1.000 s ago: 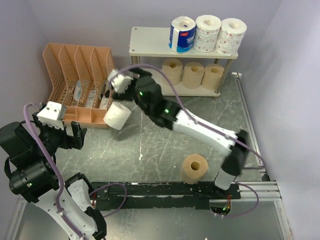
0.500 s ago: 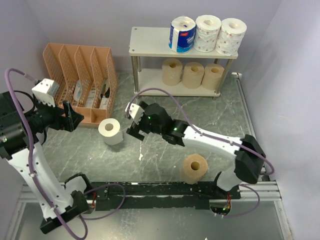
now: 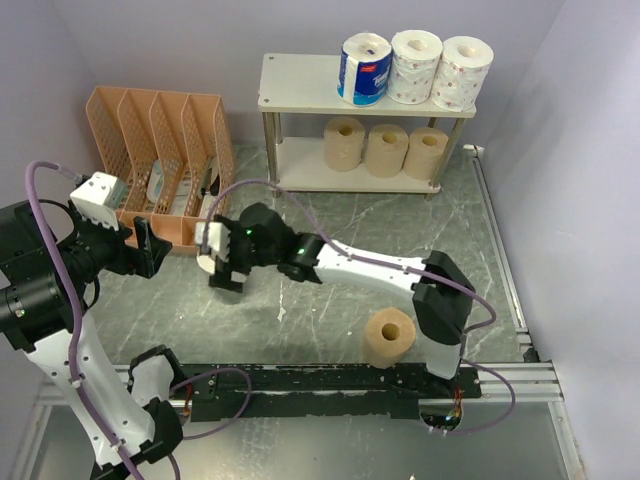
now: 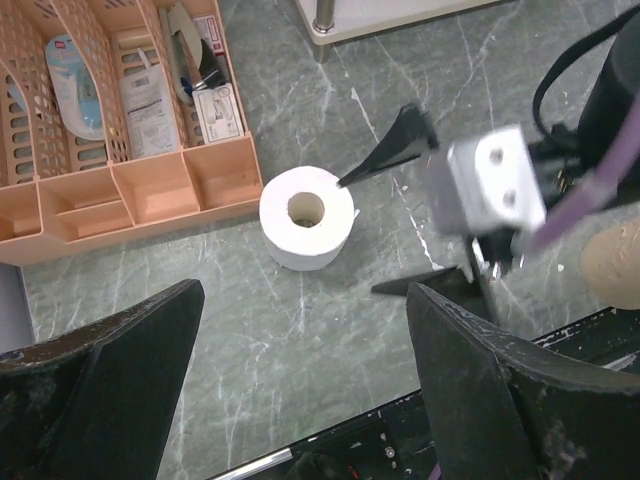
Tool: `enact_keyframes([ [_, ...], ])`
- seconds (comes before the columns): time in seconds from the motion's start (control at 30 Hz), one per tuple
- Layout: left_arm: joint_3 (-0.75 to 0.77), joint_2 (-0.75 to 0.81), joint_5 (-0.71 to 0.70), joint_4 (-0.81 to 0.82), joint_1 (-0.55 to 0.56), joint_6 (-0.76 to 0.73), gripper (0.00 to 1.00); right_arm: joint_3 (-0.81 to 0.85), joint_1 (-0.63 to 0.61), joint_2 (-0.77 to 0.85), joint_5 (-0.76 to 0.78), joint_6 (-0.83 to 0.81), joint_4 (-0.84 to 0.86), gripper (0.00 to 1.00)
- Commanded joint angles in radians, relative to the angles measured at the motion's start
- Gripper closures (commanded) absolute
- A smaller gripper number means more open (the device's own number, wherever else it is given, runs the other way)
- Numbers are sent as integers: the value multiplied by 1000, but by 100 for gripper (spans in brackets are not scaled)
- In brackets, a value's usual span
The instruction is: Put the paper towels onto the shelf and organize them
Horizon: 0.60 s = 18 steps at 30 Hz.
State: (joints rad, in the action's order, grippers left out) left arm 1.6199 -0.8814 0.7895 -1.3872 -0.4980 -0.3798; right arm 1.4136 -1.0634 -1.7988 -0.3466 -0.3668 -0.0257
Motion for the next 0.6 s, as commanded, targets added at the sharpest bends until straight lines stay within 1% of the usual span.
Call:
enact_keyframes([
  [0.0,-29,-2,-22,34,8,21,5,94,-78,-102,142,-165,-53,0],
  [0.13,-37,9,-19,38,8,21,5,114,-98,-154,232,-195,-8,6],
  [0.3,-40,18,-19,41,8,24,5,137,-99,-210,246,-195,10,8],
  [0.47,-41,29,-23,43,8,27,5,163,-98,-287,286,-213,22,15],
  [0.57,-45,39,-24,46,9,28,5,169,-100,-312,316,-231,37,17],
])
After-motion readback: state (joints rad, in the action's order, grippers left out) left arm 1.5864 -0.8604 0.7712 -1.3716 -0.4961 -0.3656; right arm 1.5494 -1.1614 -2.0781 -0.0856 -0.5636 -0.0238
